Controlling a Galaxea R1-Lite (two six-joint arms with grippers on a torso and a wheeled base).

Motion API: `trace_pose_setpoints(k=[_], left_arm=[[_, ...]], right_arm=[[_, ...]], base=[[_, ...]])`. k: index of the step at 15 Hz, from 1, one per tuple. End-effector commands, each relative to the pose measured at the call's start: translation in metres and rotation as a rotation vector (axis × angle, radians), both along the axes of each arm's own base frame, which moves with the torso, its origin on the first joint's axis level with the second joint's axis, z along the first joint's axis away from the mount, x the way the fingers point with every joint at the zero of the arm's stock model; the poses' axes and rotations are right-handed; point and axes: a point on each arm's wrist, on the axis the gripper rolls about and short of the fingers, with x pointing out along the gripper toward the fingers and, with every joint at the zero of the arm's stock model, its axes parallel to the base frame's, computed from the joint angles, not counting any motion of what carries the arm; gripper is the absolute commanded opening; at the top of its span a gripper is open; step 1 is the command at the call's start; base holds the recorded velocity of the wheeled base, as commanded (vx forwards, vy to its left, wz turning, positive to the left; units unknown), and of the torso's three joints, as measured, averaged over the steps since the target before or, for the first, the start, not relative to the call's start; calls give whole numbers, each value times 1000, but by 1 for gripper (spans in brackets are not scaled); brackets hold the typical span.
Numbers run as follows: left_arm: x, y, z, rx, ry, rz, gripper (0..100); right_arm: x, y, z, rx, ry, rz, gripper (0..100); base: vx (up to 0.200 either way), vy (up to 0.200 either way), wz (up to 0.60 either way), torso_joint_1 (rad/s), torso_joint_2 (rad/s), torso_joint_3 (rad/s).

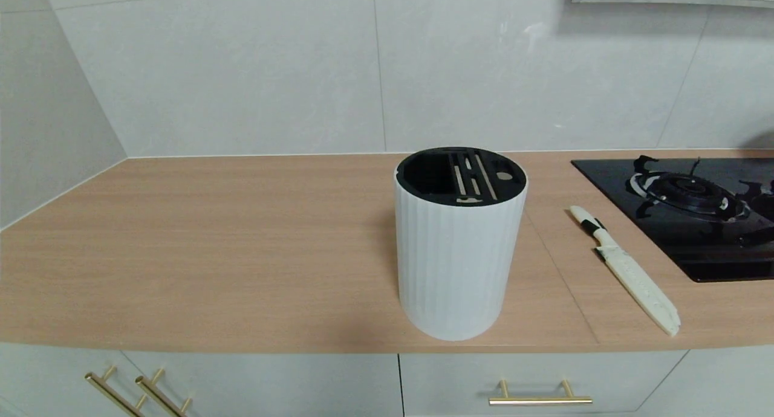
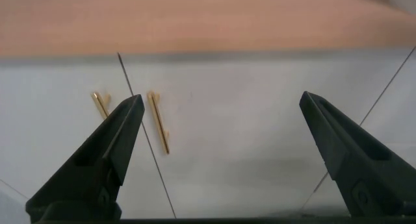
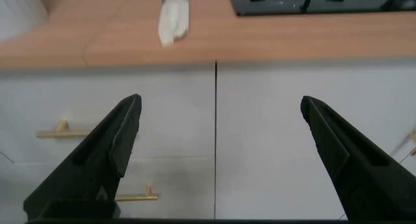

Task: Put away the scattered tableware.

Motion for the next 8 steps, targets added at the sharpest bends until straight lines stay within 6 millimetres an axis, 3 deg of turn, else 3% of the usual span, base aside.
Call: trace_pose_setpoints(k=[1,8], left_arm=[[0,0,0,0,0,0,100],[0,0,0,0,0,0,100]], right_arm=[[0,0,0,0,0,-2,100],[0,0,0,0,0,-1,100]], base=[[0,0,0,227,-515,-281],[0,0,0,251,-531,-282]])
